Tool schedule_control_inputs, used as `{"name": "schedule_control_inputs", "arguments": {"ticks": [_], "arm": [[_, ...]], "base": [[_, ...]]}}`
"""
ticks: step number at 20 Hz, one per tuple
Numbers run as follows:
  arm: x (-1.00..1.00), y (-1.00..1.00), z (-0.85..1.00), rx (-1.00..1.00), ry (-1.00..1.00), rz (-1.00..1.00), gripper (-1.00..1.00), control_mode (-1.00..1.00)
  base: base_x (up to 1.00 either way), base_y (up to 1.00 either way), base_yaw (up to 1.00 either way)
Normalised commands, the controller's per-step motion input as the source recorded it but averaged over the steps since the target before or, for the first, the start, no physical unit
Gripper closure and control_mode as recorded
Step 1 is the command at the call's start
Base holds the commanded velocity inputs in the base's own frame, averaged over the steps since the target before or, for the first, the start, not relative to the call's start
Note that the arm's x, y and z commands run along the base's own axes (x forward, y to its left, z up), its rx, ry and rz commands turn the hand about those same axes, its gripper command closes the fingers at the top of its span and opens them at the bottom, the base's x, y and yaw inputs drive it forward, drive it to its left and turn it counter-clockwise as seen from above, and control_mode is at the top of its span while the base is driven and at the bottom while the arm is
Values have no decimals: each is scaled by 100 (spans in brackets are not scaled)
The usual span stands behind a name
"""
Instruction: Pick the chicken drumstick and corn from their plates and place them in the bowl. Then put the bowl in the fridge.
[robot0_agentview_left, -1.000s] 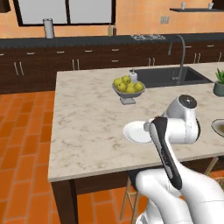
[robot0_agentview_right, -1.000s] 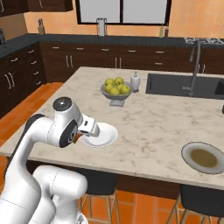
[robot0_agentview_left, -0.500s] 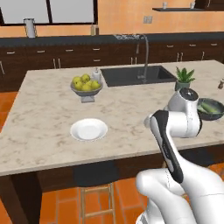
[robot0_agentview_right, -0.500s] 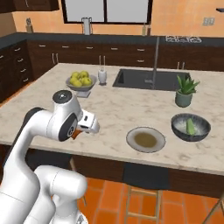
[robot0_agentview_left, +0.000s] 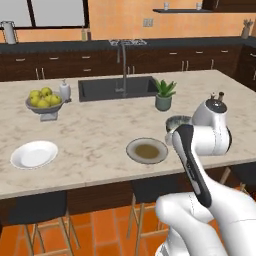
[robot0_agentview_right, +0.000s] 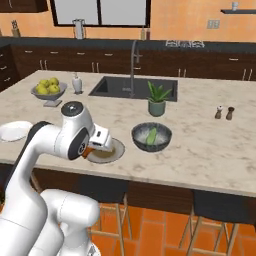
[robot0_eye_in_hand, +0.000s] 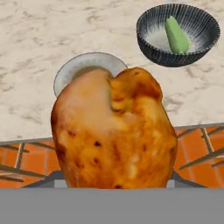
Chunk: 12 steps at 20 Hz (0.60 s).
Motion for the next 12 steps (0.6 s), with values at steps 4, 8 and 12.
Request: {"name": "schedule_control_inputs", "arguments": {"ticks": [4, 8, 12], "arm": [[0, 0, 0, 0, 0, 0, 100, 100], [0, 0, 0, 0, 0, 0, 100, 100], [45, -14, -1, 0, 0, 3, 100, -100]], "base": [[36, -65, 0], [42, -16, 0], [18, 0, 1]]}}
